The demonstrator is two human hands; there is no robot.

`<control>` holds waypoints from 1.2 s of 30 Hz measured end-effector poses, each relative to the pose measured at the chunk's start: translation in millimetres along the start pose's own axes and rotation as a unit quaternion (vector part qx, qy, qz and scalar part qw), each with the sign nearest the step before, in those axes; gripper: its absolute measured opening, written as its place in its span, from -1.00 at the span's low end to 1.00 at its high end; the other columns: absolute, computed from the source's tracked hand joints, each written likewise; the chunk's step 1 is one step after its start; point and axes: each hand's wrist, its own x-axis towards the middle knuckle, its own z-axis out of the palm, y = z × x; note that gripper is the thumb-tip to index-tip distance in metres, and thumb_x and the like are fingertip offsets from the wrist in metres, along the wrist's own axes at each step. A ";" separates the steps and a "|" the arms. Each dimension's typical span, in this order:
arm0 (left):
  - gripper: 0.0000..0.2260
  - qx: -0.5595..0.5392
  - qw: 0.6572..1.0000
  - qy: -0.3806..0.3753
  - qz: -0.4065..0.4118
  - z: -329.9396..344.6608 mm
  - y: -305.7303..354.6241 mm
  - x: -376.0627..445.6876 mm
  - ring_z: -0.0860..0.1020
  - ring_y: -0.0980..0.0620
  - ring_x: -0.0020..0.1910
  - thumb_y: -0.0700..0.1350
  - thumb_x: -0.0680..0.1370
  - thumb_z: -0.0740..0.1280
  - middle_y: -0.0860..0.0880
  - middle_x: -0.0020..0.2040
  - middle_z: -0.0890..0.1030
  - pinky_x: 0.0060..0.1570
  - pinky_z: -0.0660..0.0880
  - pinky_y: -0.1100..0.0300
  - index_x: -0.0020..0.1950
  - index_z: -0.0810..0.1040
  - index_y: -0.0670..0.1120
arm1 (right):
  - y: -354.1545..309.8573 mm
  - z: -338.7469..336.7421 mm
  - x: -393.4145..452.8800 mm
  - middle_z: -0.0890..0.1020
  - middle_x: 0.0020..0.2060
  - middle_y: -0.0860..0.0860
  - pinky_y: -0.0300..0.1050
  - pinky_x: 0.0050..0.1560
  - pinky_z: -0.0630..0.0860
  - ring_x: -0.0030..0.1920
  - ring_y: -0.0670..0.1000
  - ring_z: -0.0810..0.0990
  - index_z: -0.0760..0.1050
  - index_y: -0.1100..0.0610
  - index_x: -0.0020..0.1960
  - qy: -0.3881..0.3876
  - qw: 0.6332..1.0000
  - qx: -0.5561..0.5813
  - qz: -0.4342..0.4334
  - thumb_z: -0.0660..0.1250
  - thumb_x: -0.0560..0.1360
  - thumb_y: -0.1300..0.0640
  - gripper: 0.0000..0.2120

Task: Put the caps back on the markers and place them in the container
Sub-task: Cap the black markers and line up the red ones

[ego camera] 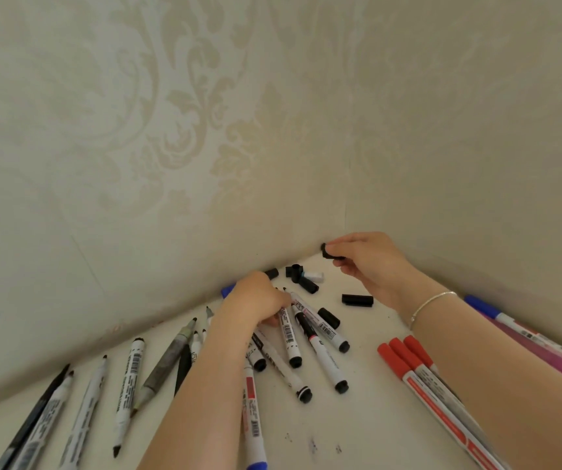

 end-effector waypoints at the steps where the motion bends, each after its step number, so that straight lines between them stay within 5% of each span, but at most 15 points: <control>1: -0.80 -0.008 1.000 0.011 0.010 -1.5 -0.3 -0.1 0.49 0.09 -0.39 -0.05 0.54 0.29 -0.05 -0.27 0.59 -0.36 0.39 0.28 -0.23 0.49 -0.13 | -0.9 -0.5 0.3 0.60 -0.23 0.10 -0.28 -0.30 0.45 -0.31 -0.06 0.51 0.59 0.28 -0.02 0.004 1.000 0.012 -0.001 0.37 0.47 0.33 -0.90; 6: -0.86 -0.192 0.969 0.084 0.129 -14.2 10.1 -8.0 0.55 0.02 -0.21 -0.06 0.55 0.30 -0.01 -0.16 0.66 -0.17 0.45 0.17 -0.04 0.56 -0.11 | -13.4 -0.6 -3.2 0.60 -0.27 0.09 -0.30 -0.33 0.49 -0.35 -0.06 0.51 0.53 0.25 -0.10 0.005 0.989 0.144 -0.016 0.38 0.44 0.37 -0.92; 12: -0.93 -0.282 0.934 0.069 0.207 -21.0 21.7 -20.2 0.55 0.10 -0.39 -0.10 0.59 0.24 -0.04 -0.21 0.59 -0.35 0.44 0.26 -0.04 0.50 -0.05 | -24.2 1.6 -2.5 0.61 -0.23 0.07 -0.27 -0.26 0.47 -0.30 -0.06 0.51 0.57 0.20 -0.08 0.036 0.983 0.165 -0.069 0.38 0.46 0.33 -0.92; 24: -0.97 -0.275 0.929 0.047 0.244 -21.0 20.6 -20.3 0.47 0.10 -0.45 -0.12 0.58 0.29 -0.06 -0.21 0.70 -0.45 0.38 0.24 -0.05 0.51 -0.03 | -28.7 9.3 -5.4 0.61 -0.18 0.15 -0.12 -0.15 0.45 -0.24 0.01 0.51 0.38 0.11 -0.10 0.040 0.995 0.045 -0.083 0.46 0.40 0.28 -0.74; 36: -0.91 -0.304 0.917 0.006 0.258 -16.8 24.8 -22.8 0.49 0.12 -0.45 -0.05 0.64 0.22 0.00 -0.20 0.66 -0.46 0.49 0.25 0.06 0.46 -0.05 | -33.3 12.1 -10.9 0.64 -0.02 0.31 -0.16 -0.18 0.48 -0.28 -0.01 0.50 0.54 0.23 -0.14 -0.026 0.994 0.063 -0.088 0.39 0.46 0.28 -0.97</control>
